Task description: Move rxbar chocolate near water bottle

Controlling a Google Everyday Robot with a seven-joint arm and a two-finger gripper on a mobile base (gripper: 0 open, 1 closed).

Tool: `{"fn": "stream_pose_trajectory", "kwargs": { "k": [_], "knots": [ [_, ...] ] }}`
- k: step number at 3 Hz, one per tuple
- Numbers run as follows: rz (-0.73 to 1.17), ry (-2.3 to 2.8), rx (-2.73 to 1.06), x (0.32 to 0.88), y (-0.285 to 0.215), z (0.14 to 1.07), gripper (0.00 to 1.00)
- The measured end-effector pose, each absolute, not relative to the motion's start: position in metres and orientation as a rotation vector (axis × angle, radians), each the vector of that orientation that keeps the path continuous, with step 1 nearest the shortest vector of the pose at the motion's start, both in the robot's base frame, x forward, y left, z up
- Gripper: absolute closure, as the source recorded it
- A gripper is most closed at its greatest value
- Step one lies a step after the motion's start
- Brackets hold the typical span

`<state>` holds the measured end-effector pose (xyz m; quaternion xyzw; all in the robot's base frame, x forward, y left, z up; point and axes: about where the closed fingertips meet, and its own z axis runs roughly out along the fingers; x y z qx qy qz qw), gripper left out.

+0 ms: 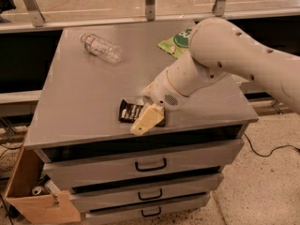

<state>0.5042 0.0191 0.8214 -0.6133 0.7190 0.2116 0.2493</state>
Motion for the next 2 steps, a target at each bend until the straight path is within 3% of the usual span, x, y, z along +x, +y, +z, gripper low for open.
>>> {"fn": "stream_pose_trajectory", "kwargs": {
  "k": [2],
  "knots": [
    [0.559,1.922,-1.667,0.508,0.023,0.845,0.93]
  ]
}}
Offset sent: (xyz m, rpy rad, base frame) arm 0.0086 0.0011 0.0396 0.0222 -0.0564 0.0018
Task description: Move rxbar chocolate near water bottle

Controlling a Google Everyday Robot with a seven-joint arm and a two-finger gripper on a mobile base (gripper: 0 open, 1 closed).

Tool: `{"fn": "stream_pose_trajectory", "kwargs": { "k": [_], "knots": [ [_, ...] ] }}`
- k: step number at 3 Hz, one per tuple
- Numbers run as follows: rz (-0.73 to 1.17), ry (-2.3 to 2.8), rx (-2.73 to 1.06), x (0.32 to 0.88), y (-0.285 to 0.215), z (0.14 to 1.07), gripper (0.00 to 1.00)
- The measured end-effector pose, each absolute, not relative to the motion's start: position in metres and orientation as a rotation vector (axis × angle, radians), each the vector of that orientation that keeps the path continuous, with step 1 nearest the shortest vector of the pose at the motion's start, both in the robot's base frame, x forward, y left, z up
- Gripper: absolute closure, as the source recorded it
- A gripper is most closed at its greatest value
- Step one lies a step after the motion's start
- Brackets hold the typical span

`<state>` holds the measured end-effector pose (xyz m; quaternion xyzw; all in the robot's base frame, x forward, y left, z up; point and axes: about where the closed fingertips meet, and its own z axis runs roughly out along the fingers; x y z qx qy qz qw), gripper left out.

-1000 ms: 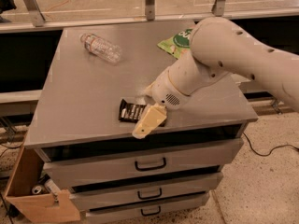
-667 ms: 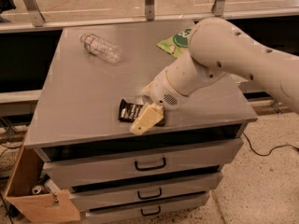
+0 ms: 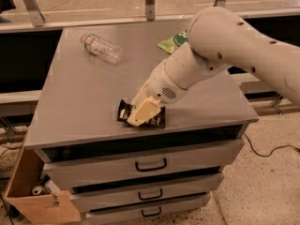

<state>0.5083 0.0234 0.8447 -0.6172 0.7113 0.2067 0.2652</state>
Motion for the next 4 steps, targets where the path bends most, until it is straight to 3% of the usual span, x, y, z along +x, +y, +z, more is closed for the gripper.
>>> {"fn": "stream_pose_trajectory", "kwargs": {
  "k": [1,4],
  "knots": [
    [0.543,1.919,-1.666,0.509,0.02,0.852,1.0],
    [0.449,1.819,-1.648,0.572,0.012,0.878,1.0]
  ]
}}
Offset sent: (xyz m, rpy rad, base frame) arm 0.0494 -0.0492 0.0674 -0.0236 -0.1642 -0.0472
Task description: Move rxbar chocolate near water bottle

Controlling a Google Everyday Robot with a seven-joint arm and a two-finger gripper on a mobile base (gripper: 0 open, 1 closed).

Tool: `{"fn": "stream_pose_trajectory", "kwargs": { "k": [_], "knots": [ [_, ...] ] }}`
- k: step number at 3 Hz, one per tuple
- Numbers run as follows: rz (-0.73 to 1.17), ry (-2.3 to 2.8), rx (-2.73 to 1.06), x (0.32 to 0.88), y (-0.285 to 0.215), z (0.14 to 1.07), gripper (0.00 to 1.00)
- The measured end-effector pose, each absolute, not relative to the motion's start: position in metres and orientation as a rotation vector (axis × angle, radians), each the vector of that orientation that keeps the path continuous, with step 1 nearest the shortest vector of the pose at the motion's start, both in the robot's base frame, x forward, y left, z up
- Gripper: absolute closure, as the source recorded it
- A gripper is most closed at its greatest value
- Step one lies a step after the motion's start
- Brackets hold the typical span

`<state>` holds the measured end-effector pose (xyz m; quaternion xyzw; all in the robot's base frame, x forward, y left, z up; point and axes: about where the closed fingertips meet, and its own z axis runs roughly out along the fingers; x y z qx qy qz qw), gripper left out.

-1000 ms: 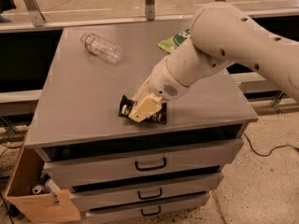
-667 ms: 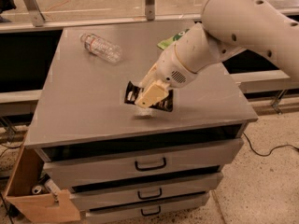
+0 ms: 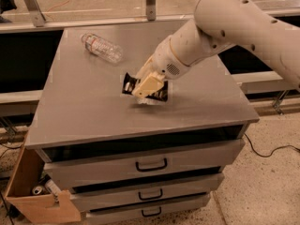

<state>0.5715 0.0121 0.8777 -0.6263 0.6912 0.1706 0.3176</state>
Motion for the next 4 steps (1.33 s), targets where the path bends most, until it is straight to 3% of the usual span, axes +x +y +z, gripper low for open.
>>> {"fn": "stream_pose_trajectory", "kwargs": {
  "k": [4],
  "knots": [
    [0.436,1.752,-1.64,0.73,0.053,0.838,1.0]
  ]
}}
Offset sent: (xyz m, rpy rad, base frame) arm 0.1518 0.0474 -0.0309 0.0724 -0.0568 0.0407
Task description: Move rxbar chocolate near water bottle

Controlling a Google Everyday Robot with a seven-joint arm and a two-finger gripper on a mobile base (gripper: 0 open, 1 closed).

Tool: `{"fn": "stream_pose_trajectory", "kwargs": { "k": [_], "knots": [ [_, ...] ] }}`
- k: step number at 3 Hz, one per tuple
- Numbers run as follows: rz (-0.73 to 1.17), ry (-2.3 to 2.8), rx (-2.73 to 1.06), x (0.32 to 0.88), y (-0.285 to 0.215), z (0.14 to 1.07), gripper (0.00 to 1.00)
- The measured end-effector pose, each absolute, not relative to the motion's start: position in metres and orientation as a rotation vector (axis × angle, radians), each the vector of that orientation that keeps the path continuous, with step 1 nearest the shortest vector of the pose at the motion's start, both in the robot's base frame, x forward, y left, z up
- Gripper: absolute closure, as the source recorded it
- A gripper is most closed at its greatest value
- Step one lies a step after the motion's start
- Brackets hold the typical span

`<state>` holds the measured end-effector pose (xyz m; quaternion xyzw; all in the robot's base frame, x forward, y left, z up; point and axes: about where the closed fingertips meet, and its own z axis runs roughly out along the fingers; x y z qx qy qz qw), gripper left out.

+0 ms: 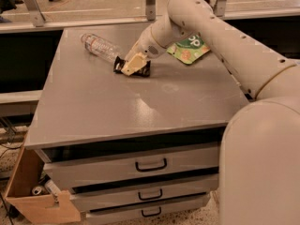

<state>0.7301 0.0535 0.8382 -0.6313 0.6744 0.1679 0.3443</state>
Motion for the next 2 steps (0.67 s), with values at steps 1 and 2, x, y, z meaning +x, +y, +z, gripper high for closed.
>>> {"fn": "stream_pose_trajectory", "kwargs": {
  "k": [1,2],
  "knots": [
    [0.434,1.754,-1.639,0.7322,0.0532,0.8409,0.87],
    [0.434,1.754,-1.639,0.7322,0.0532,0.8411,0.64]
  ]
}}
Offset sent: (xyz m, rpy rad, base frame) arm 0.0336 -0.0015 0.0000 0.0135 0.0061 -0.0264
